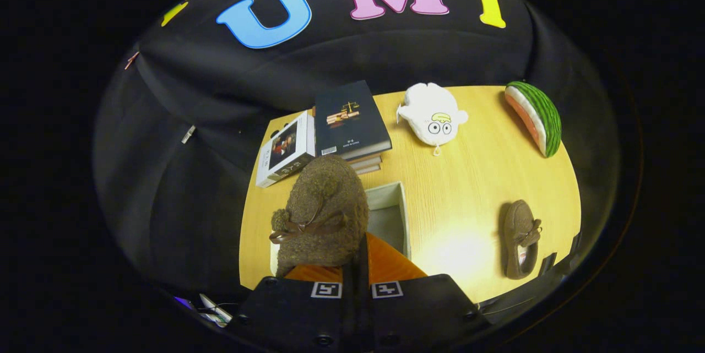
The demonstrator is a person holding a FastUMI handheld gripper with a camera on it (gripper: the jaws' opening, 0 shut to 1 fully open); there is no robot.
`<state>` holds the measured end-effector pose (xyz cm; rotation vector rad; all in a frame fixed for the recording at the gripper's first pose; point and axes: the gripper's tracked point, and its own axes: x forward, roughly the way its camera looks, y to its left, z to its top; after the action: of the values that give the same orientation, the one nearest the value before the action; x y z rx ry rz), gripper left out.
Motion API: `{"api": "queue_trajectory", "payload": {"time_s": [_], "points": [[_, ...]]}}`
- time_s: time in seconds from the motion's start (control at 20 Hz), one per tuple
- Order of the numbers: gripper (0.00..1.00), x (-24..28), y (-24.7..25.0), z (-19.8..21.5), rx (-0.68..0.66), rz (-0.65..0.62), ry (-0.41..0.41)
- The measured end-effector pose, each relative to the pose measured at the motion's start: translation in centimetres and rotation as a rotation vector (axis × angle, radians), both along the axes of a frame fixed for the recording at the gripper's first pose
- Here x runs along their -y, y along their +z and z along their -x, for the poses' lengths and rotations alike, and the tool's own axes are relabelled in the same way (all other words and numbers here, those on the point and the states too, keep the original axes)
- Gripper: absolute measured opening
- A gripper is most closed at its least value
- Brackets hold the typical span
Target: Open the storage box then place both shoes into the box .Put the left shoe in first, then the right shoe, with the right side of both shoes facing outward in a uniform manner.
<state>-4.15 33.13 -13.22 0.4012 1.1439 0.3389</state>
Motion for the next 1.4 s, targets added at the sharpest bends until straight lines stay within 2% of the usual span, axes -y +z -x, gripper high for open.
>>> {"api": "queue_trajectory", "payload": {"time_s": [0.6,0.9,1.05,1.1,1.15,1.2,1.3,1.4], "points": [[0.05,-5.1,-5.8,3.3,-0.059,0.092,0.026],[0.06,-6.8,-7.4,3.7,-0.088,0.075,0.028],[0.1,-7.6,-7.6,4.1,-0.098,0.06,0.047],[0.12,-8.3,-7.3,4.3,-0.111,0.029,0.06],[0.22,-9.1,-7.3,4.7,-0.119,0.007,0.077],[0.26,-9.4,-6.6,4.7,-0.111,-0.019,0.085],[0.5,-9.5,-5.9,4.0,-0.084,-0.046,0.078],[0.64,-9.4,-4.9,3.4,-0.062,-0.073,0.056]]}}
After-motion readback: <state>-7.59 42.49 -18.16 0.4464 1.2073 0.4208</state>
